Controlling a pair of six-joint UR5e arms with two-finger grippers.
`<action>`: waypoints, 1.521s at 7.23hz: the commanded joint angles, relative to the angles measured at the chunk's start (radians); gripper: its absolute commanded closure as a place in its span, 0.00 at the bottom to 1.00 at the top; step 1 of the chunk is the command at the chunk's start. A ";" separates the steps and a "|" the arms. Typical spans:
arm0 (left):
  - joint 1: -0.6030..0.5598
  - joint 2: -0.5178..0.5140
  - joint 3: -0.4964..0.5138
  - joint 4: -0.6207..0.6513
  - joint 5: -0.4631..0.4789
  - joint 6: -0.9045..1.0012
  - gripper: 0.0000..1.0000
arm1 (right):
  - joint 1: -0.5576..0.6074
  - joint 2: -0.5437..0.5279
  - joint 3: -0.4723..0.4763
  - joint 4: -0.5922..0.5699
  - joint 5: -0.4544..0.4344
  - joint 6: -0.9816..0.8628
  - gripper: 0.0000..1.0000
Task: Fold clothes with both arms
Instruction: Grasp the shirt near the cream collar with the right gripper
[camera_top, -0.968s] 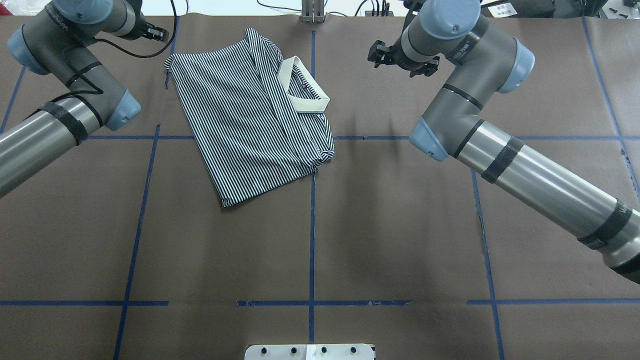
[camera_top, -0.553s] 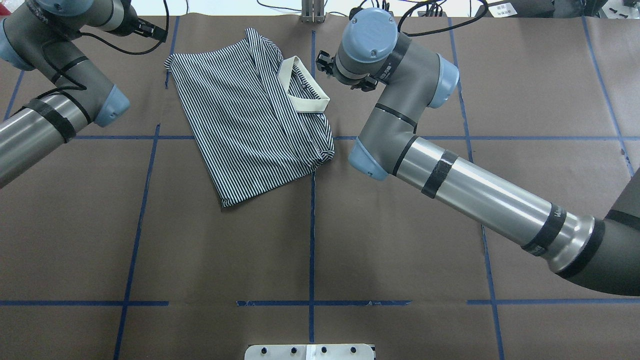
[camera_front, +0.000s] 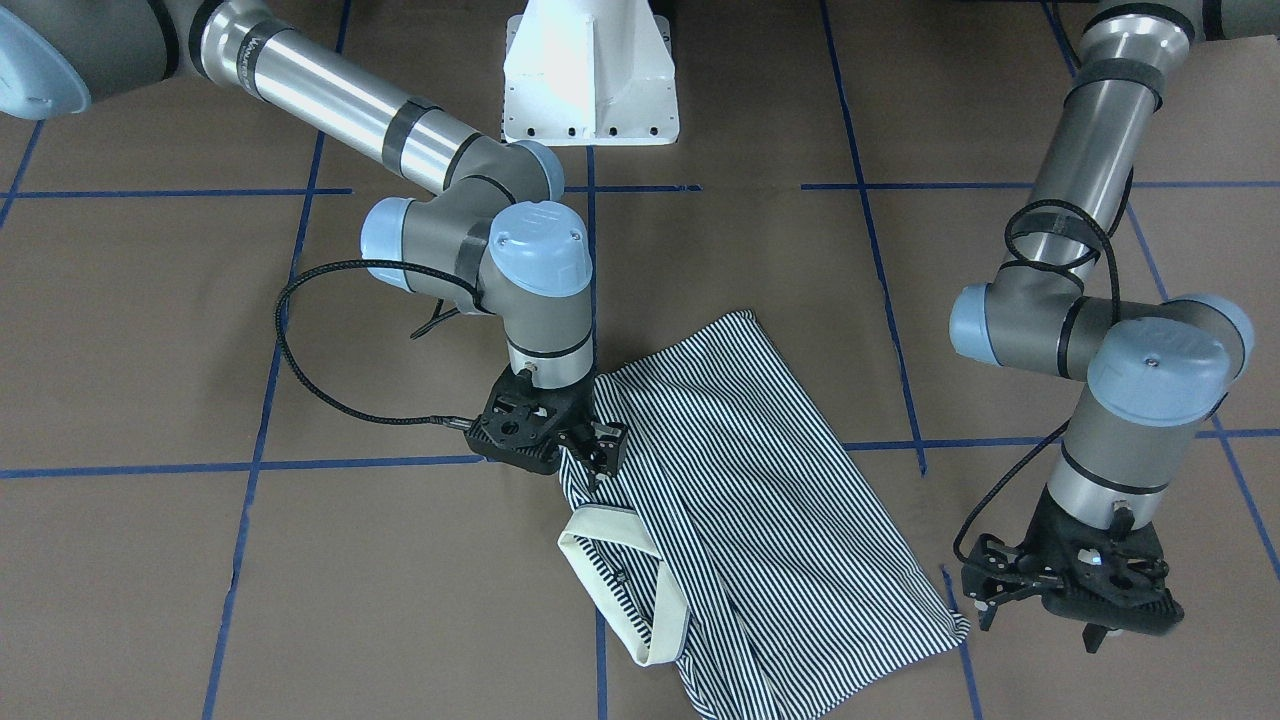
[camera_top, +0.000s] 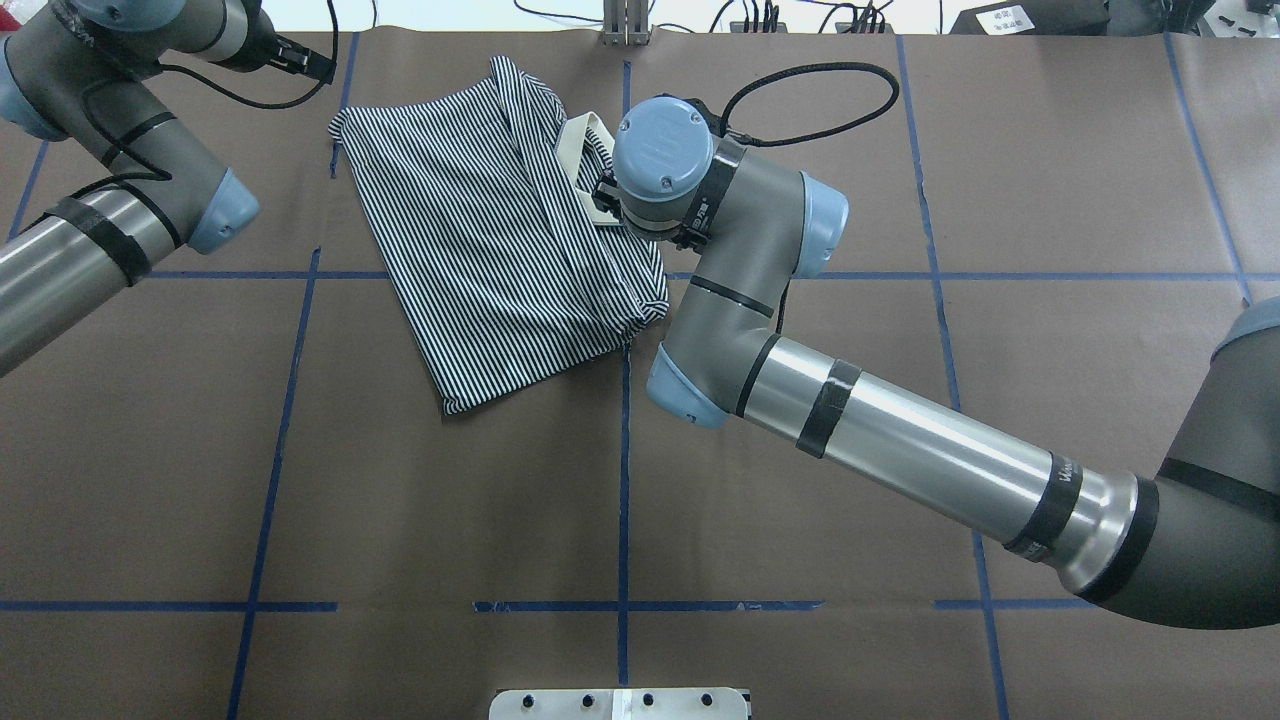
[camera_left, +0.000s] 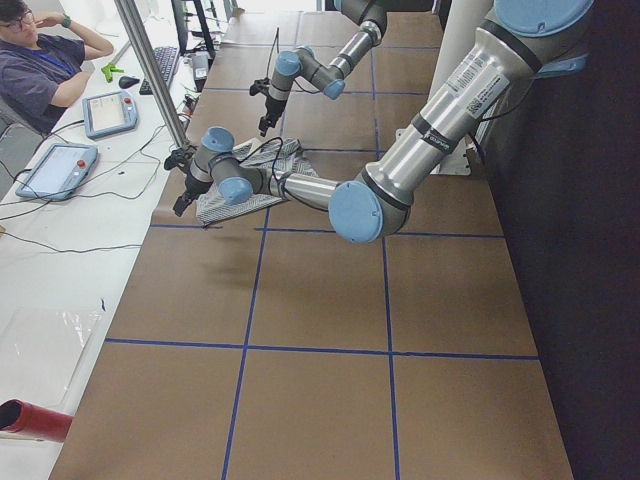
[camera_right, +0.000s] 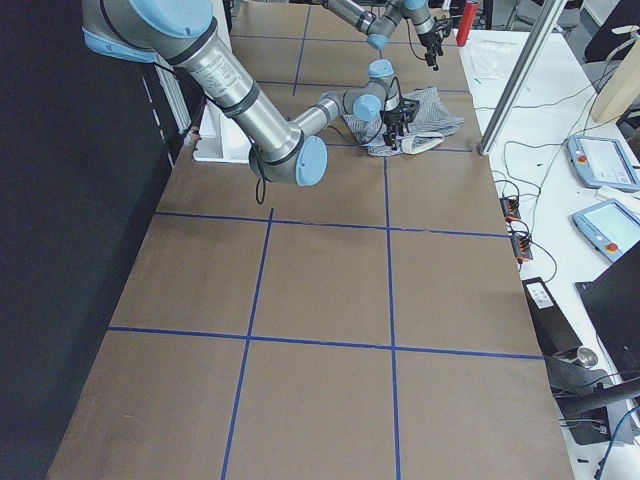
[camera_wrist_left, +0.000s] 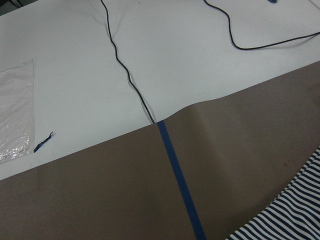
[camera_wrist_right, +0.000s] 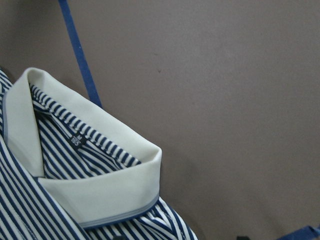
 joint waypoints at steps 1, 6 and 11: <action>0.001 0.000 0.000 -0.001 0.000 -0.001 0.00 | -0.033 -0.016 0.008 -0.018 -0.027 0.001 0.25; 0.008 0.013 -0.010 -0.030 0.001 -0.004 0.00 | -0.042 -0.034 0.063 -0.109 -0.041 0.001 0.37; 0.010 0.023 -0.019 -0.036 0.001 -0.005 0.00 | -0.090 -0.047 0.072 -0.109 -0.077 0.003 0.42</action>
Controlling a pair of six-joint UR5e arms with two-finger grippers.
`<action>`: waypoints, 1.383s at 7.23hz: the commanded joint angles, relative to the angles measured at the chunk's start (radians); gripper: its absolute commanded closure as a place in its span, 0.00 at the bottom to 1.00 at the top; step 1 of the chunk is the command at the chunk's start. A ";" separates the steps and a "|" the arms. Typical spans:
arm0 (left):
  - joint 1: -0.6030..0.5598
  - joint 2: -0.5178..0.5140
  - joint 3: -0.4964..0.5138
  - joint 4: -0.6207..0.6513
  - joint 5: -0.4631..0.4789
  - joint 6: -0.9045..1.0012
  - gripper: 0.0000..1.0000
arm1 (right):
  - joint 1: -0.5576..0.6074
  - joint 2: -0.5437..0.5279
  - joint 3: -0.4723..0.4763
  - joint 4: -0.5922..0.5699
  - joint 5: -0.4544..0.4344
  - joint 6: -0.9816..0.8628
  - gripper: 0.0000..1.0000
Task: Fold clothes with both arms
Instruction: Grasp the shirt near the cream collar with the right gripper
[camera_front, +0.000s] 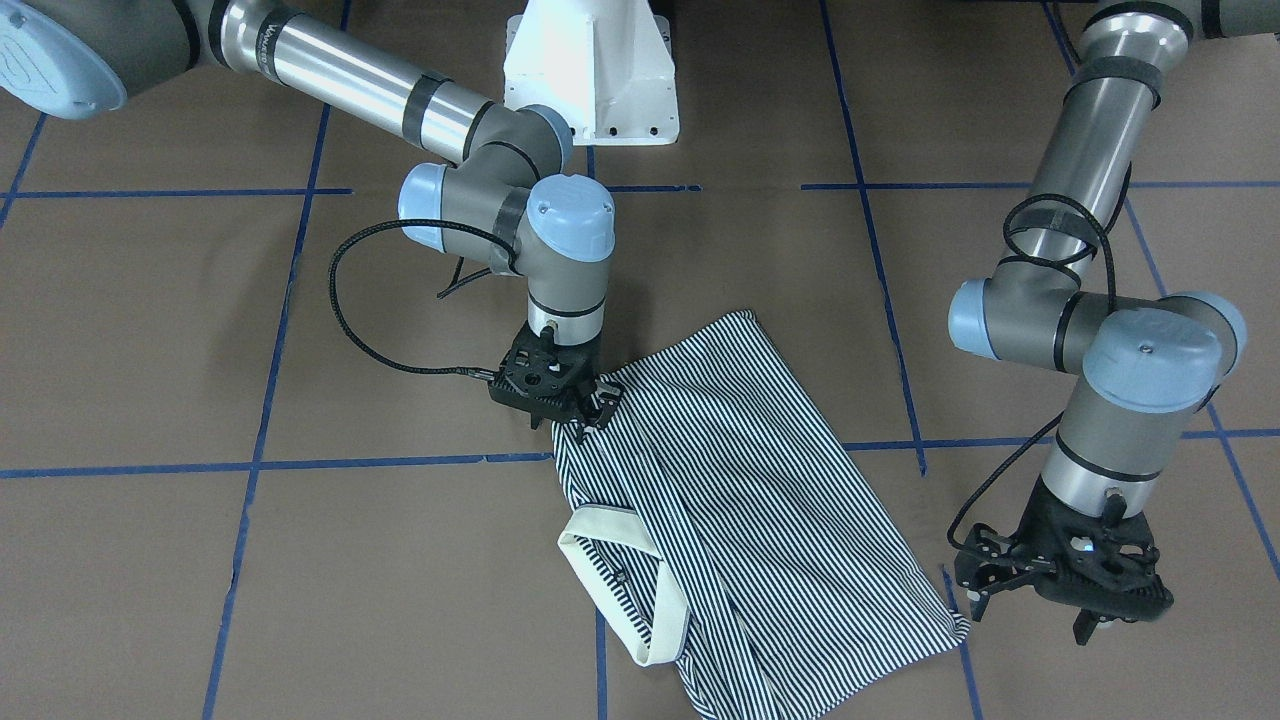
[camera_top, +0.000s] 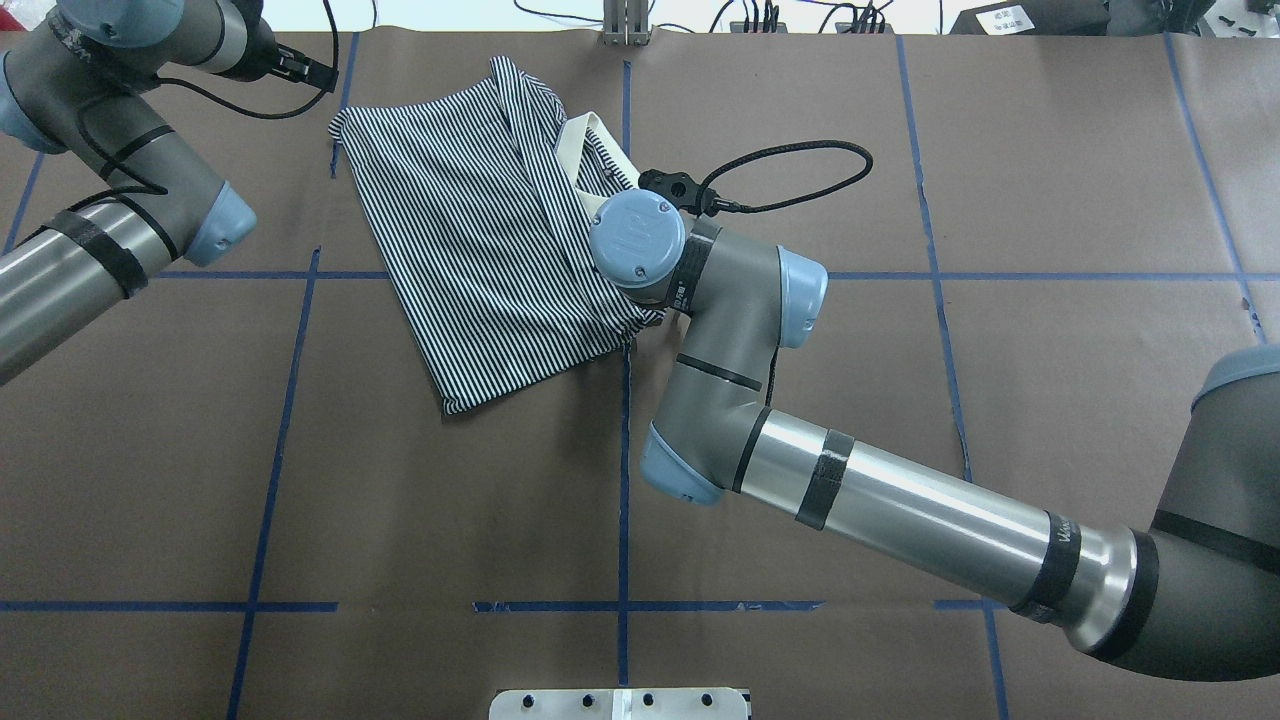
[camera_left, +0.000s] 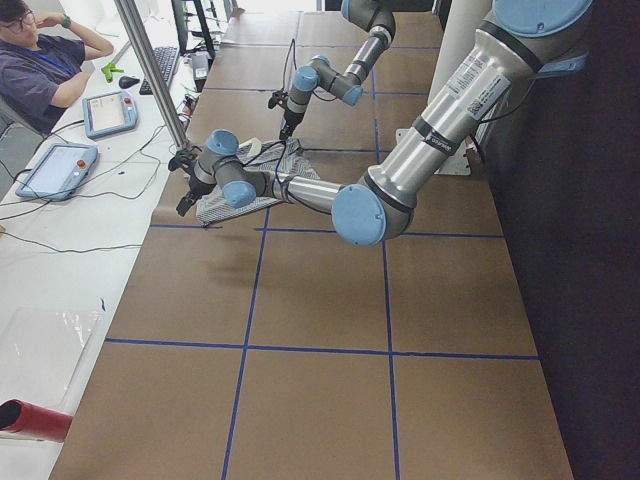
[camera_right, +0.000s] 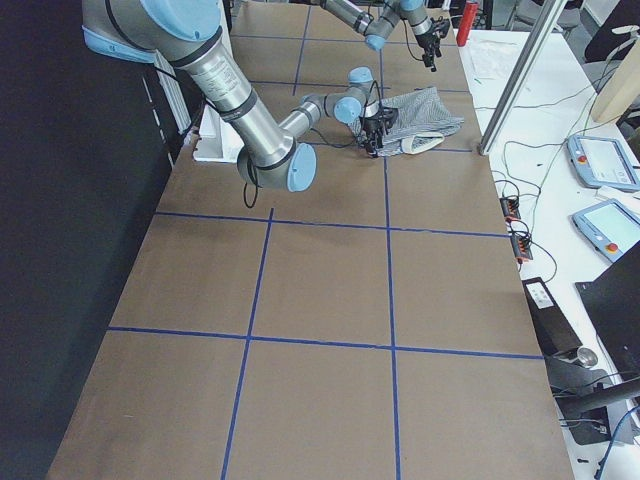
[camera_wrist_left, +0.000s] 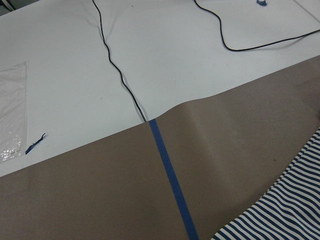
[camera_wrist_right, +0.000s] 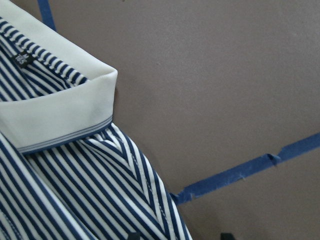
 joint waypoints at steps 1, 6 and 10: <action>0.000 0.001 -0.001 -0.001 0.000 0.000 0.00 | -0.005 0.001 0.003 -0.001 -0.003 0.000 0.54; 0.002 0.001 -0.004 -0.009 0.000 -0.002 0.00 | -0.005 -0.018 0.034 -0.002 -0.004 -0.003 1.00; 0.014 0.028 -0.056 -0.012 0.000 -0.023 0.00 | -0.179 -0.354 0.601 -0.203 -0.166 0.026 1.00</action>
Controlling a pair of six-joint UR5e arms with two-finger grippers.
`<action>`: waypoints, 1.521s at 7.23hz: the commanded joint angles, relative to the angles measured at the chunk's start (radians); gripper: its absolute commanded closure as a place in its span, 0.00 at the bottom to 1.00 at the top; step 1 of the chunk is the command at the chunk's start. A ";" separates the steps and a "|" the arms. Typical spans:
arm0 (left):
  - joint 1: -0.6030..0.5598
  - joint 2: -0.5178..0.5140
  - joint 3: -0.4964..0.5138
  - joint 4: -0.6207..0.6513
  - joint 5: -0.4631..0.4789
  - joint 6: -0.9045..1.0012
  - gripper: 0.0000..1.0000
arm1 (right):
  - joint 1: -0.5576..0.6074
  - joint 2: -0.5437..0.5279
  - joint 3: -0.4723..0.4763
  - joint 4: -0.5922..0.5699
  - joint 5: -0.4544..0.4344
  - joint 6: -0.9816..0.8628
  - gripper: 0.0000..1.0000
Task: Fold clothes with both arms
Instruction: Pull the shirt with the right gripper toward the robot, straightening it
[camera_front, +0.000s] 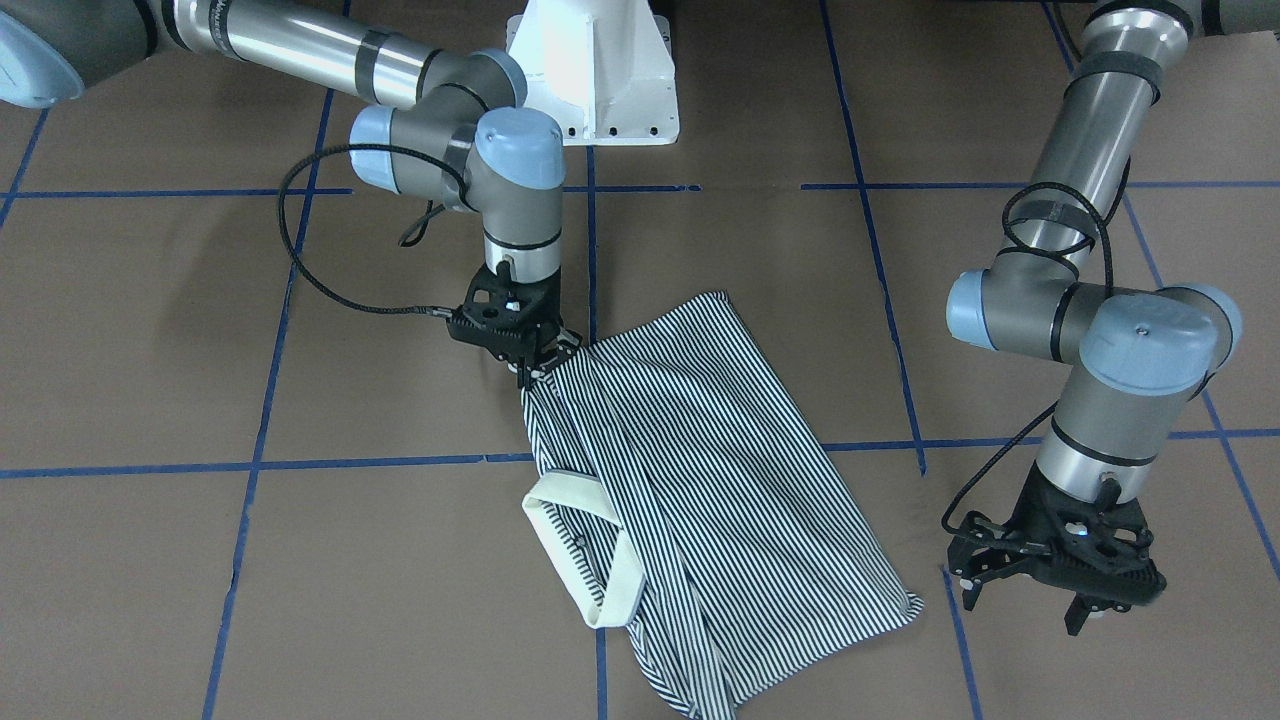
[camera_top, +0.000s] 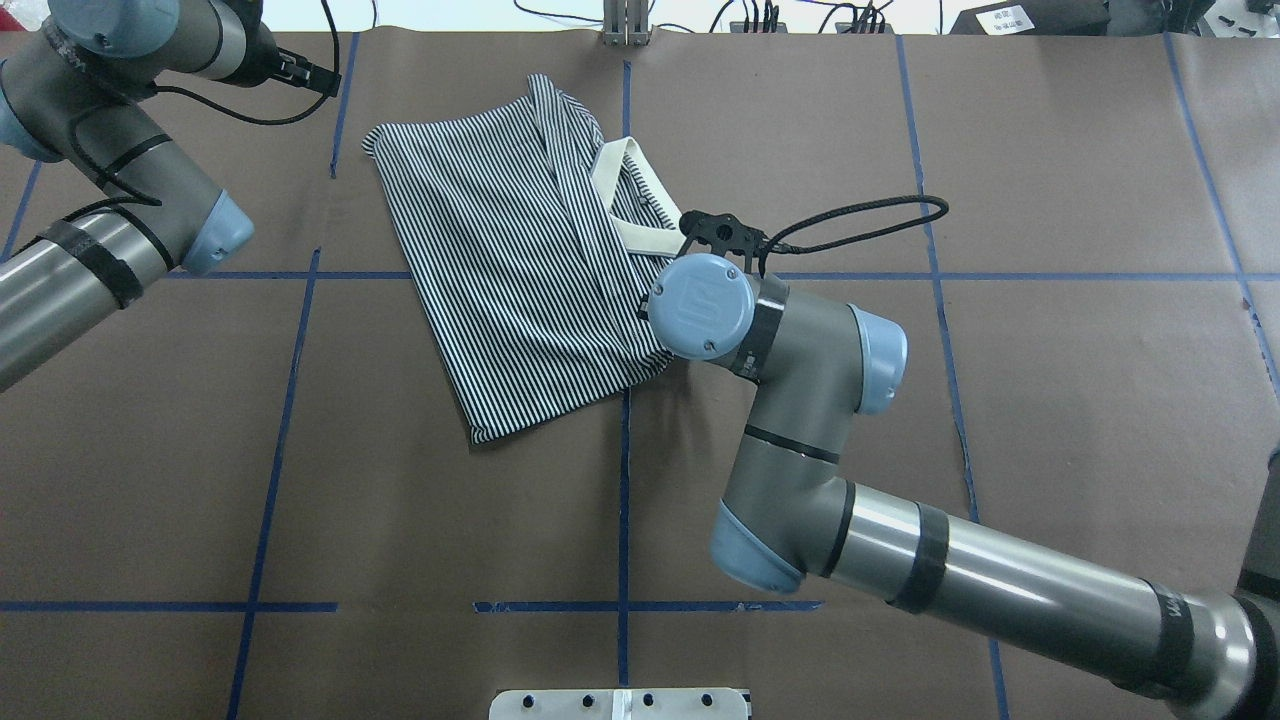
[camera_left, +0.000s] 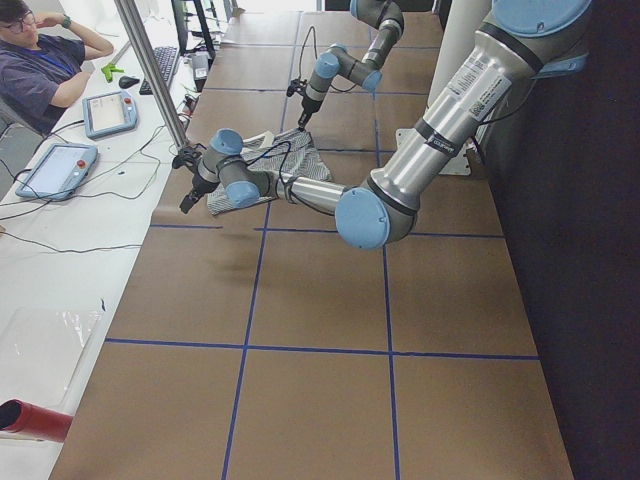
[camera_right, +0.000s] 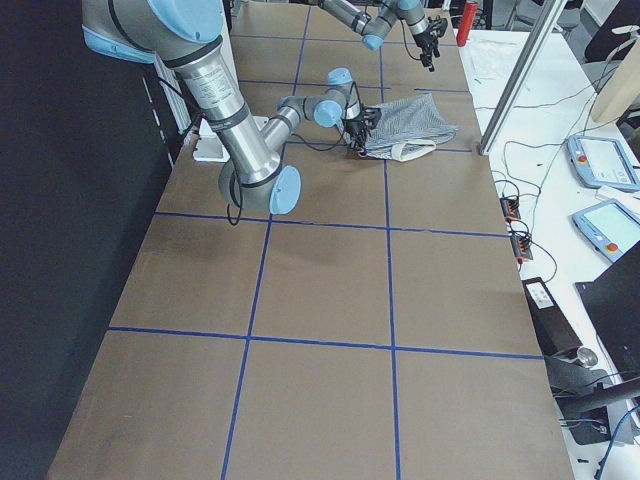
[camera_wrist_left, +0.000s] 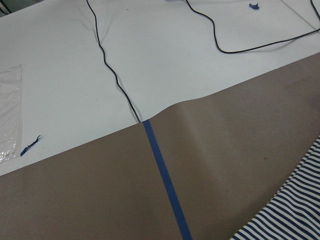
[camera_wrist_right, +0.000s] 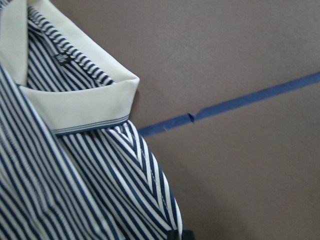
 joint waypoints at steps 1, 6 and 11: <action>0.006 0.002 -0.010 0.000 -0.001 -0.009 0.00 | -0.178 -0.212 0.296 -0.079 -0.155 0.082 1.00; 0.008 0.002 -0.011 0.000 -0.002 -0.009 0.00 | -0.342 -0.298 0.343 -0.086 -0.291 0.180 0.75; 0.017 0.002 -0.011 0.000 0.000 -0.018 0.00 | -0.343 -0.273 0.374 -0.071 -0.308 -0.261 0.00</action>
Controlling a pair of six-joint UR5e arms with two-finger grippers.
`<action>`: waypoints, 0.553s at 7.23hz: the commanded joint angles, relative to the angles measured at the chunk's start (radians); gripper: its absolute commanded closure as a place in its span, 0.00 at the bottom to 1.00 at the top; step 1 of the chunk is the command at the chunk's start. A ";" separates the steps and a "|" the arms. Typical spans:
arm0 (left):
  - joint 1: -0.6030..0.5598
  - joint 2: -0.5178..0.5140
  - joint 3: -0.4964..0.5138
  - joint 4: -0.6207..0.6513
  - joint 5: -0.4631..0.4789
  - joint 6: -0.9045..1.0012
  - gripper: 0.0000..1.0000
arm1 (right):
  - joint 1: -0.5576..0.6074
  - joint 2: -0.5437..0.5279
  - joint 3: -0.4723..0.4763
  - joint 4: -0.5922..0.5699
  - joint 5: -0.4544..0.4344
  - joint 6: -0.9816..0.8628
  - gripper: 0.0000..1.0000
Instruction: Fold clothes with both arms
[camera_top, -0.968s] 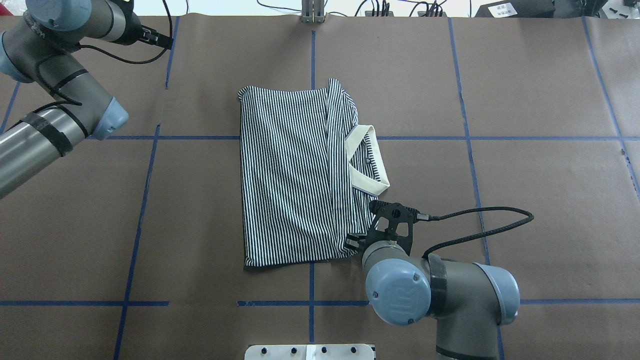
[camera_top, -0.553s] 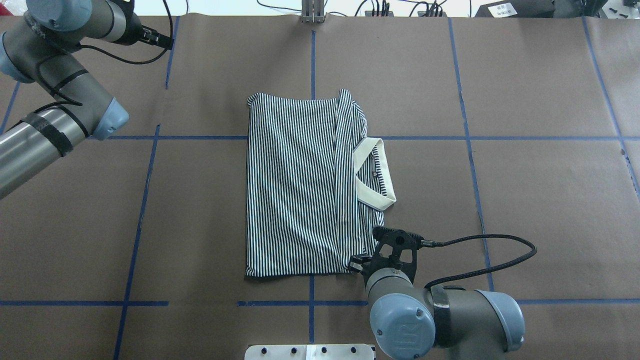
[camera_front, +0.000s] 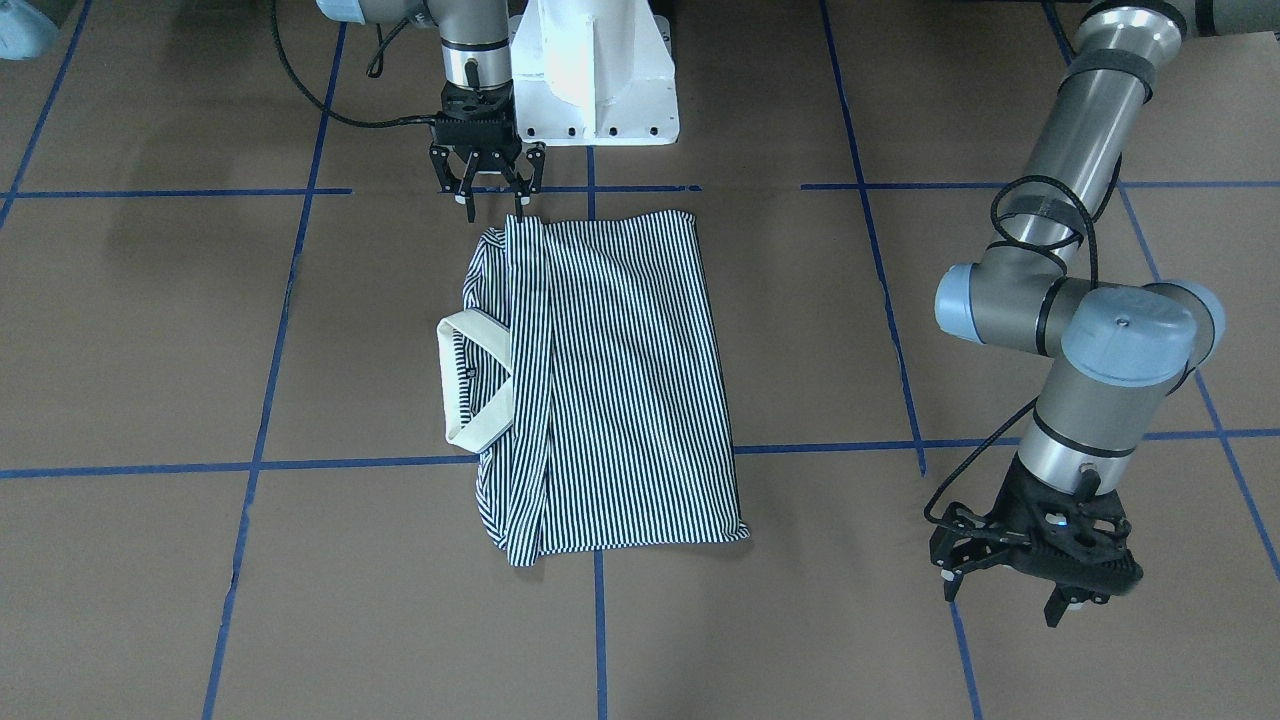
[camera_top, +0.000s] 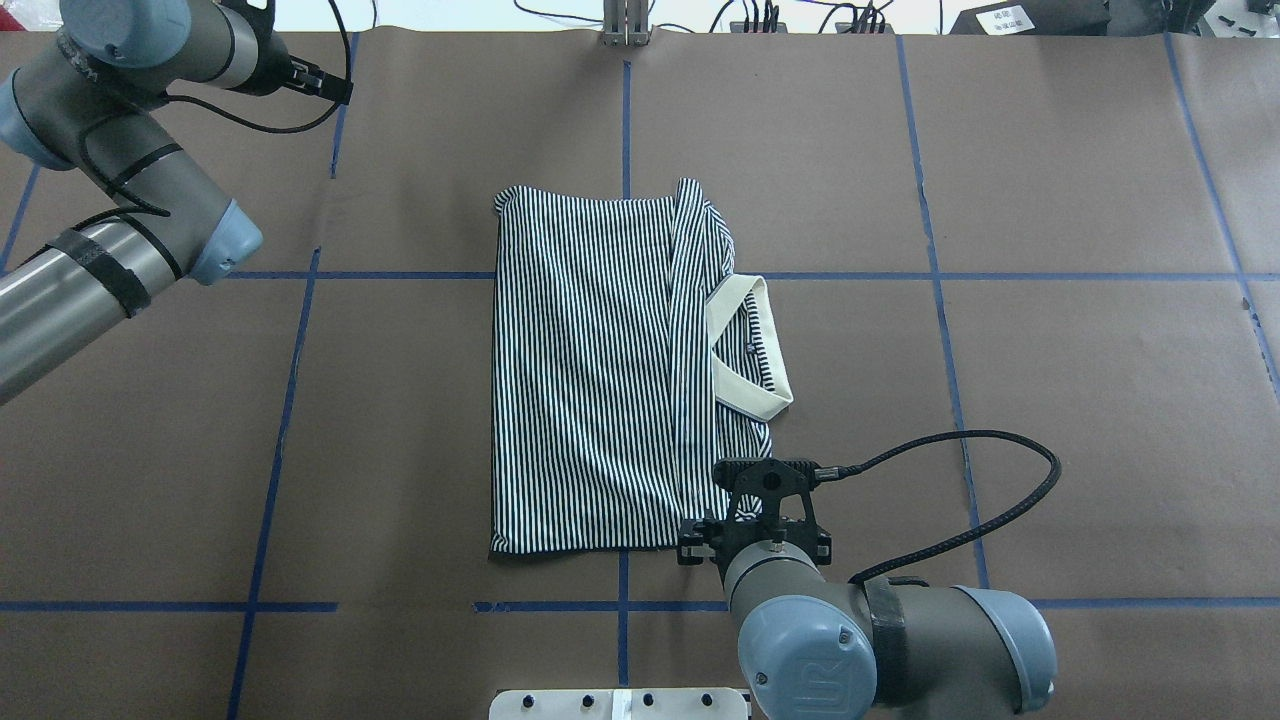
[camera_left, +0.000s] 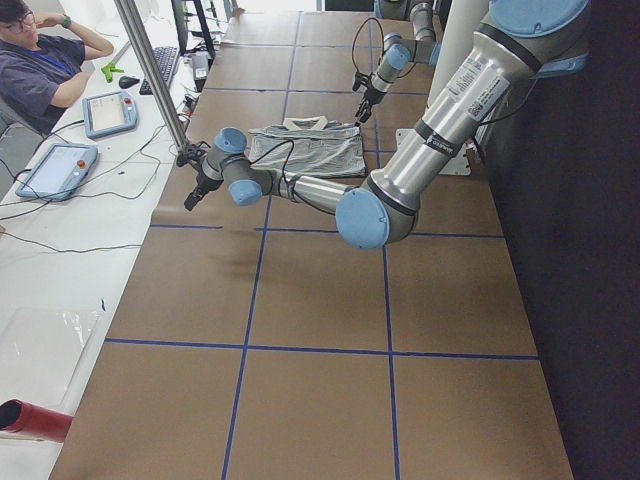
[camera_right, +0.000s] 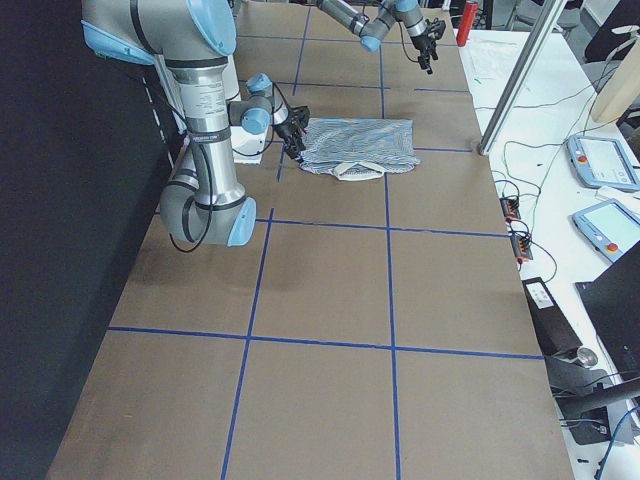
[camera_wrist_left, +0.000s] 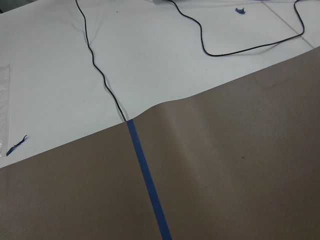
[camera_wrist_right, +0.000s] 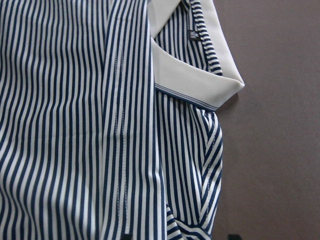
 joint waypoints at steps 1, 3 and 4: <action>0.007 0.000 -0.001 0.000 0.000 -0.015 0.00 | -0.004 0.008 0.002 0.014 -0.039 -0.262 0.00; 0.012 0.000 0.000 -0.001 0.000 -0.029 0.00 | -0.016 0.005 -0.006 0.077 -0.058 -0.357 0.01; 0.012 0.000 0.000 0.000 0.000 -0.029 0.00 | -0.027 0.005 -0.006 0.079 -0.074 -0.422 0.17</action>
